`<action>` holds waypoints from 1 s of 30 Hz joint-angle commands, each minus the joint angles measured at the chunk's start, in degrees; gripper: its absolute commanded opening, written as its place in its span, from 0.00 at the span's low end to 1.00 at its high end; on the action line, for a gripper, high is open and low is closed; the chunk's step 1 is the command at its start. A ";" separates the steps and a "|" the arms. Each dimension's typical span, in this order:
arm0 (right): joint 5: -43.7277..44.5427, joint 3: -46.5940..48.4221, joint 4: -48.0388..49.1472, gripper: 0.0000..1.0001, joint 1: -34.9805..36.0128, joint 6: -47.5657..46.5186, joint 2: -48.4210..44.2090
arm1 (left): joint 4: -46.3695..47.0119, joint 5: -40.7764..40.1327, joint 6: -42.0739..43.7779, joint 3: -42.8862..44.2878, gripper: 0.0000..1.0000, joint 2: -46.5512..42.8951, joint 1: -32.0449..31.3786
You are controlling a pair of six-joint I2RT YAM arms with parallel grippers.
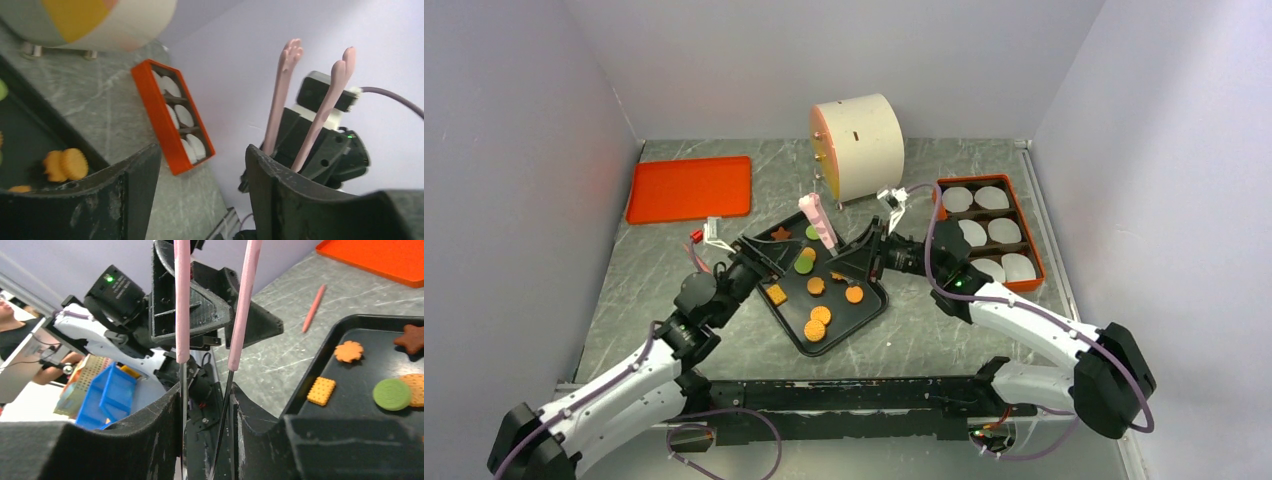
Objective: Pack the cookies
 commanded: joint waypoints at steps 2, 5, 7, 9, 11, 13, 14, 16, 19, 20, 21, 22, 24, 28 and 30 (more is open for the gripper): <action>4.80 6.17 -13.56 0.35 -0.02 -12.60 -1.14 | -16.12 -7.09 4.74 2.56 0.72 -5.43 0.22; 7.97 7.86 -18.28 0.35 0.60 -16.33 -0.93 | -16.67 -5.06 5.65 4.04 0.77 -5.10 0.22; 10.53 8.76 -21.10 0.35 1.42 -18.54 -0.59 | -17.01 -3.77 6.38 5.46 0.79 -4.21 0.23; 13.32 10.09 -23.95 0.35 2.70 -20.86 -0.08 | -18.33 -3.09 6.73 7.30 0.81 -3.45 0.22; 16.99 11.15 -26.64 0.35 4.62 -23.13 0.29 | -19.56 -2.65 7.03 8.96 0.82 -2.76 0.22; 20.44 11.87 -28.65 0.35 6.27 -25.14 0.72 | -21.04 -2.43 7.03 10.54 0.85 -2.14 0.22; 21.77 12.20 -29.34 0.35 7.05 -25.94 1.02 | -21.87 -2.23 7.09 11.31 0.86 -1.79 0.23; 24.33 12.96 -30.81 0.35 8.27 -26.90 1.71 | -23.12 -1.89 7.32 12.59 0.88 -1.13 0.22; 28.54 14.48 -33.00 0.35 10.52 -28.51 3.10 | -24.47 -1.81 5.94 13.49 0.89 -0.78 0.22; 29.58 15.06 -33.65 0.35 11.20 -28.93 3.65 | -24.24 -1.61 5.32 13.34 0.89 -0.79 0.22; 30.55 15.56 -34.29 0.35 11.78 -29.32 4.19 | -23.63 -1.30 4.63 13.05 0.89 -0.82 0.22; 31.45 15.95 -34.66 0.35 12.49 -29.54 4.64 | -22.91 -1.12 4.08 12.54 0.89 -0.79 0.22; 33.04 16.47 -34.76 0.35 13.80 -29.83 5.24 | -22.49 -1.52 2.50 11.99 0.89 -0.24 0.22; 36.34 17.43 -34.76 0.35 16.65 -30.34 6.46 | -23.10 -2.33 -0.29 11.75 0.87 1.83 0.22; 37.09 18.26 -36.31 0.35 17.70 -30.69 7.39 | -21.77 -2.15 -1.16 11.40 0.86 3.01 0.22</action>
